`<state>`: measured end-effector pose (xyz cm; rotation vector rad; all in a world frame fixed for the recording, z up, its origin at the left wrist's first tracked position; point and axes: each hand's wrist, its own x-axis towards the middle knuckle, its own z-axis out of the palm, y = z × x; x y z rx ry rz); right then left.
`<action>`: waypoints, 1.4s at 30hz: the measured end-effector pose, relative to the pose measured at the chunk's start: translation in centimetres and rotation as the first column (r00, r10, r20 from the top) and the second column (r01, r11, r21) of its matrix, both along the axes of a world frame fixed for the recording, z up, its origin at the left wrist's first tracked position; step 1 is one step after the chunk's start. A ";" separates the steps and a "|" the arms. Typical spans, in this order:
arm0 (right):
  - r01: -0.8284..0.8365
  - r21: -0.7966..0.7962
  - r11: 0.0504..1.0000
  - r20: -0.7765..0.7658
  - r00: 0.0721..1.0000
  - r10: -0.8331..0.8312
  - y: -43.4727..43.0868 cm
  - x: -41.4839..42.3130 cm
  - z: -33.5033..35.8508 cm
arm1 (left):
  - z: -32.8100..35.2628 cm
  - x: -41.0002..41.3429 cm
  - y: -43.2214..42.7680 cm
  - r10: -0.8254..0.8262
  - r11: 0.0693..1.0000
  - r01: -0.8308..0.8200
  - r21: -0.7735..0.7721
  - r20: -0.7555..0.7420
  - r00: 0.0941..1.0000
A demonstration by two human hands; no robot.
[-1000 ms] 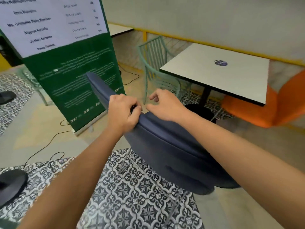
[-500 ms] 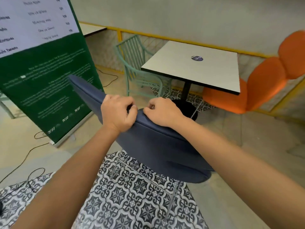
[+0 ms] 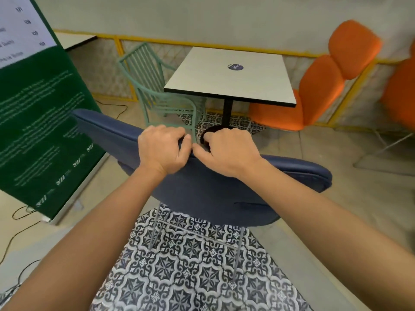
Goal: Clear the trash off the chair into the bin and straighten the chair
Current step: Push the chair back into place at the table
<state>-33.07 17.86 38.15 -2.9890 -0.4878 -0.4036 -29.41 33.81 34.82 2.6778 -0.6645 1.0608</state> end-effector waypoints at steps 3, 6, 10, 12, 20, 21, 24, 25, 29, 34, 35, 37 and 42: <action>-0.091 -0.090 0.992 0.029 0.995 0.094 -0.2 0.0 0.0 | -0.1 0.2 -0.1 -0.015 1.000 0.015 0.001 0.068 0.998; -0.133 -0.179 0.975 0.045 0.989 0.143 -0.4 0.2 0.1 | -0.3 0.7 -0.2 -0.032 0.999 0.032 -0.001 0.124 0.992; -0.140 -0.218 0.966 0.050 0.987 0.154 -0.4 0.7 0.3 | -0.7 1.5 -0.3 -0.064 0.997 0.069 -0.019 0.188 0.980; -0.140 -0.231 0.963 0.048 0.987 0.155 -0.5 0.9 0.3 | -0.9 1.8 -0.4 -0.071 0.996 0.079 -0.029 0.213 0.974; -0.126 -0.262 0.957 0.039 0.989 0.141 -1.4 2.3 0.6 | -0.7 3.2 -1.6 -0.030 0.997 0.048 -0.063 0.258 0.966; -0.125 -0.266 0.956 0.039 0.989 0.140 -1.5 2.5 0.6 | -0.7 3.4 -1.8 -0.025 0.997 0.042 -0.062 0.253 0.967; -0.117 -0.270 0.956 0.043 0.990 0.133 -2.2 3.1 0.6 | -0.9 4.0 -2.4 -0.016 0.997 0.033 -0.064 0.241 0.970; -0.116 -0.271 0.956 0.045 0.990 0.133 -2.4 3.4 0.6 | -0.9 4.3 -2.6 -0.013 0.998 0.029 -0.063 0.240 0.971; -0.111 -0.282 0.953 0.050 0.990 0.131 -3.2 4.3 0.5 | -1.0 5.1 -3.4 -0.001 0.998 0.016 -0.064 0.227 0.974; -0.102 -0.296 0.950 0.078 0.988 0.130 -4.5 5.7 0.5 | -1.0 6.5 -4.6 0.009 0.999 0.003 -0.052 0.232 0.973; -0.101 -0.294 0.950 0.086 0.988 0.132 -4.8 5.9 0.5 | -0.9 6.8 -4.8 0.009 0.999 0.003 -0.051 0.232 0.973; -0.101 -0.285 0.953 0.095 0.987 0.133 -5.3 6.6 0.3 | -1.0 7.4 -5.3 0.008 0.999 0.004 -0.053 0.235 0.972; -0.090 -0.233 0.968 0.134 0.983 0.123 -6.8 8.3 -0.2 | -1.1 9.0 -6.9 0.024 0.998 -0.014 -0.053 0.205 0.978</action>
